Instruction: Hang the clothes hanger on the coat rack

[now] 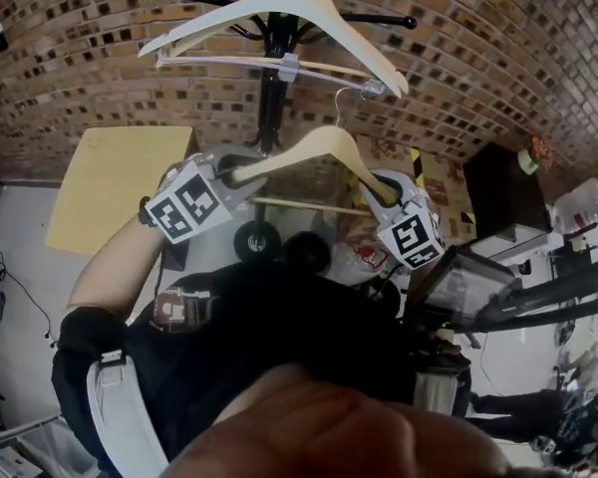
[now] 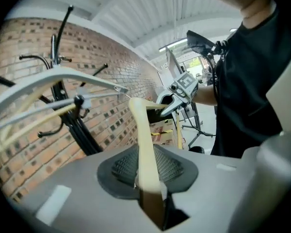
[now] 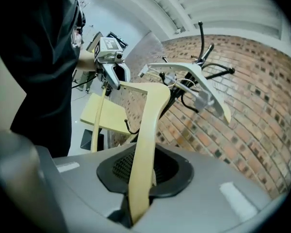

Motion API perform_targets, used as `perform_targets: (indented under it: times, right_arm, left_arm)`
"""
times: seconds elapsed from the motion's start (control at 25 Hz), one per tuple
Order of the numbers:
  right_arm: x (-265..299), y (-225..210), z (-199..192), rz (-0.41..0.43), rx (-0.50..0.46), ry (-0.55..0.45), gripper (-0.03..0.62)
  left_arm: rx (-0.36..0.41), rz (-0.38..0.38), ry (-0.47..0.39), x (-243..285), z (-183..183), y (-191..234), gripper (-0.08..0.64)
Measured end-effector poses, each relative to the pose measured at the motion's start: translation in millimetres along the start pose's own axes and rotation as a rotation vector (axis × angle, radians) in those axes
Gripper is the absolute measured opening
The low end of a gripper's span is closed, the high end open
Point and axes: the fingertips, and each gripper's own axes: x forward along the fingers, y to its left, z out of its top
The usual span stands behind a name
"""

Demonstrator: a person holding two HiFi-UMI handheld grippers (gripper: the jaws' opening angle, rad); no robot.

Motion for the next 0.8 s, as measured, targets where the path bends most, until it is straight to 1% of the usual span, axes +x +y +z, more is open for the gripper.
perform_targets:
  times: [0.16,0.32,0.48,0.6,0.8]
  right_arm:
    - [-15.4,-5.9,73.7,-0.045,-0.058,-0.037,0.070]
    - [-32.9,-17.5,129.6,-0.087,-0.113,-0.051,0.069]
    - [-46.2,-36.8,172.1,-0.123,-0.167,-0.076,0.069]
    - [-59.9,-45.3,196.3,-0.141,-0.195,-0.081,0.069]
    - [-85.2,-75.7,243.4,-0.208,-0.249,-0.105,0.067]
  left_arm:
    - [0.074,0.056,-0.040,-65.8,29.2,18.6,0.091]
    - [0.135,0.110,-0.077,-114.0,58.4,32.6,0.092]
    - [0.179,0.167,-0.109,-146.0,86.9,49.1,0.091]
    - [0.204,0.188,-0.131,-164.1,105.3,53.9,0.092]
    - [0.252,0.223,-0.177,-194.0,145.6,75.6,0.092]
